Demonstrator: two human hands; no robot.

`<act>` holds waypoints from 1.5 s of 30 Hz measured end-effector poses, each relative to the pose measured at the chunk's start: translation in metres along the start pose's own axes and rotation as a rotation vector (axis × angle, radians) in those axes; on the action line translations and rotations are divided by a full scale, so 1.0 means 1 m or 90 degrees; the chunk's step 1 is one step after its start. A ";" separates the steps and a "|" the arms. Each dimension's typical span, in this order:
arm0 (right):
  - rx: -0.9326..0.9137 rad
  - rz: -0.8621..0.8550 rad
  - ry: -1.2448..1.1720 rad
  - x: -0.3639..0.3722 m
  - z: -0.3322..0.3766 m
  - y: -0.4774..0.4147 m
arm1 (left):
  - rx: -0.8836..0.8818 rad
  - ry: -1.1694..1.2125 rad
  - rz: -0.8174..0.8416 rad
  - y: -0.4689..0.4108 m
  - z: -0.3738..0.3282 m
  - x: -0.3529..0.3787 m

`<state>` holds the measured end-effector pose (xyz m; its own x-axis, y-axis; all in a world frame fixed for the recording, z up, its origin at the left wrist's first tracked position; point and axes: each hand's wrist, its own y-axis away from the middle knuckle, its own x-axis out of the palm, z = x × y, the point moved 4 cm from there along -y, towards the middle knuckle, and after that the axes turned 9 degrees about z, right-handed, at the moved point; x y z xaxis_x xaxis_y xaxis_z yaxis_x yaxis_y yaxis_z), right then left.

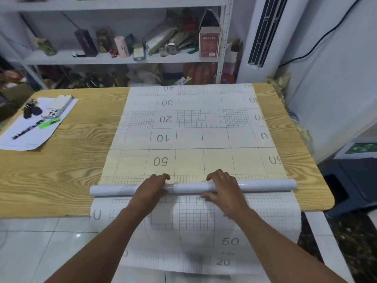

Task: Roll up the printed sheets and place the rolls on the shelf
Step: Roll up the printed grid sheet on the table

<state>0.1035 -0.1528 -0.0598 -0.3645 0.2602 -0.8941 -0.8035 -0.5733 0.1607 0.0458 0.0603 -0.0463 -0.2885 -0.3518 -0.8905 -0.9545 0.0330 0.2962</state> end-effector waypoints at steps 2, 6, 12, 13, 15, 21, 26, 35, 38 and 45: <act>-0.007 0.015 0.009 0.000 0.000 0.000 | -0.001 -0.004 -0.002 -0.002 0.001 0.001; 0.002 0.017 0.009 0.000 0.000 -0.002 | 0.016 -0.020 -0.003 -0.004 0.004 0.005; 0.021 -0.001 0.029 0.003 0.000 -0.006 | 0.021 0.002 0.021 -0.008 0.010 0.007; 0.022 -0.003 0.034 0.004 -0.001 -0.006 | 0.030 0.010 0.020 -0.007 0.010 0.006; 0.021 -0.007 0.038 0.004 0.000 -0.005 | 0.060 0.025 -0.003 -0.005 0.010 0.007; 0.029 0.014 0.052 0.002 -0.001 -0.007 | 0.099 0.042 -0.067 -0.005 0.018 0.009; 0.058 0.041 -0.027 0.001 -0.003 -0.006 | 0.057 0.106 -0.023 -0.005 0.020 0.007; 0.039 0.030 0.026 0.002 -0.002 -0.006 | 0.074 0.100 0.006 -0.004 0.026 0.008; 0.031 0.022 0.043 0.006 -0.005 -0.008 | 0.082 0.074 0.003 -0.003 0.028 0.007; 0.046 0.028 0.058 0.006 -0.006 -0.010 | 0.080 0.044 0.004 -0.009 0.032 0.008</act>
<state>0.1120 -0.1503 -0.0689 -0.3582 0.1625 -0.9194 -0.8211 -0.5236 0.2273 0.0496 0.0870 -0.0671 -0.2934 -0.4147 -0.8614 -0.9557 0.1509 0.2528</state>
